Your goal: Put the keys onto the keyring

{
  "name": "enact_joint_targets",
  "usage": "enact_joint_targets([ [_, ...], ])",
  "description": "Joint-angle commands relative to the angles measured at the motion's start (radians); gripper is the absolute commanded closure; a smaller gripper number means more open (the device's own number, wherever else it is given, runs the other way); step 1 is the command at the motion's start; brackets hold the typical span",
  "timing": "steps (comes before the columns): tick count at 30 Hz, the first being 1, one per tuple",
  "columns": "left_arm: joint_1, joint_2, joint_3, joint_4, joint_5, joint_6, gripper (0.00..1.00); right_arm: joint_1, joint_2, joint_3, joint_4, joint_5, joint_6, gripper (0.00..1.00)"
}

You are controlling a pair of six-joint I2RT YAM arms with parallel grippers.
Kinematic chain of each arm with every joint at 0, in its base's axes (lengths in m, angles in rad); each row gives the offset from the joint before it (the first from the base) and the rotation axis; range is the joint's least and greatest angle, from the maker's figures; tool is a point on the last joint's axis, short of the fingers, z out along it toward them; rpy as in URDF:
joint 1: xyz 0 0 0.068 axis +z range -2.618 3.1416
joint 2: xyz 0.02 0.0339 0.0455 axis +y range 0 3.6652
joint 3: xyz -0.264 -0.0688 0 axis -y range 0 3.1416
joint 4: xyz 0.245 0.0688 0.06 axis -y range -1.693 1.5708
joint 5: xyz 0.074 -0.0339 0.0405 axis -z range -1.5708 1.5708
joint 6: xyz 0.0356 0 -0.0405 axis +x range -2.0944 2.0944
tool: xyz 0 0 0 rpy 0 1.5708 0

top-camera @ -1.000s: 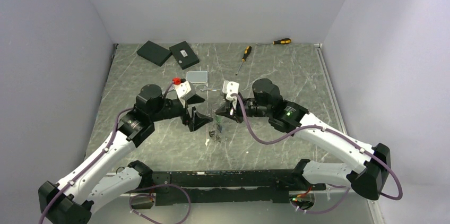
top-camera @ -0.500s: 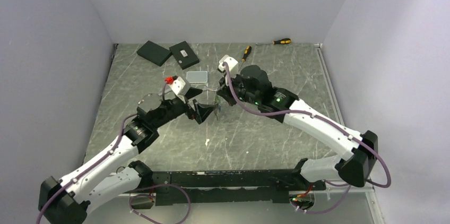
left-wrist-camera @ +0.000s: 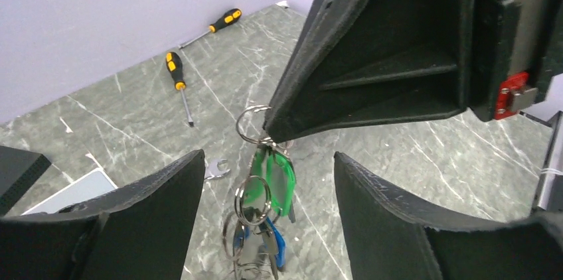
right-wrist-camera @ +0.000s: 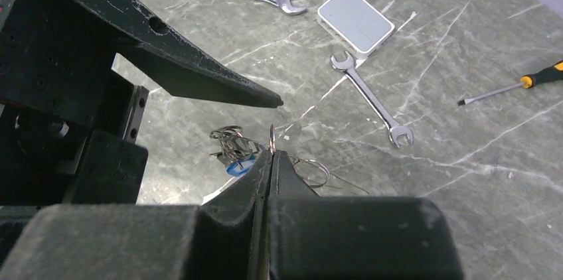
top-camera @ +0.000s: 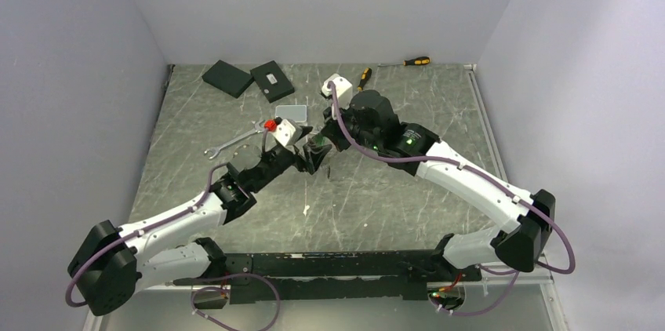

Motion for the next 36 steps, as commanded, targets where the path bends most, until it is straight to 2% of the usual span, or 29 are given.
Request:
enact_joint_targets([
  [1,-0.004,0.01,-0.014,0.138,-0.053,0.059,0.28,0.003,-0.05,0.054,0.029,-0.005,0.022,1.0],
  [4,-0.005,0.021,-0.032,0.181,-0.053,0.069,0.41,0.004,-0.052,0.058,0.025,-0.04,0.028,1.0],
  [9,-0.005,0.019,-0.034,0.187,-0.042,0.085,0.79,0.003,-0.062,0.063,0.018,-0.057,0.038,1.0],
  [12,-0.005,0.013,-0.029,0.167,-0.036,0.085,0.98,0.003,-0.076,0.057,0.025,-0.075,0.048,1.0],
  [17,-0.005,0.001,-0.035,0.152,-0.018,0.14,1.0,0.003,-0.085,0.058,0.019,-0.1,0.049,1.0],
  [25,-0.008,-0.039,0.008,-0.027,0.02,0.211,1.0,-0.008,-0.102,0.076,-0.043,-0.091,0.014,1.0],
  [28,-0.012,-0.068,0.011,-0.087,0.025,0.229,1.0,-0.021,-0.083,0.109,-0.106,-0.115,0.011,1.0],
  [36,-0.08,-0.073,0.073,-0.313,-0.007,0.38,1.0,-0.111,0.041,0.265,-0.37,-0.305,0.009,1.0],
])
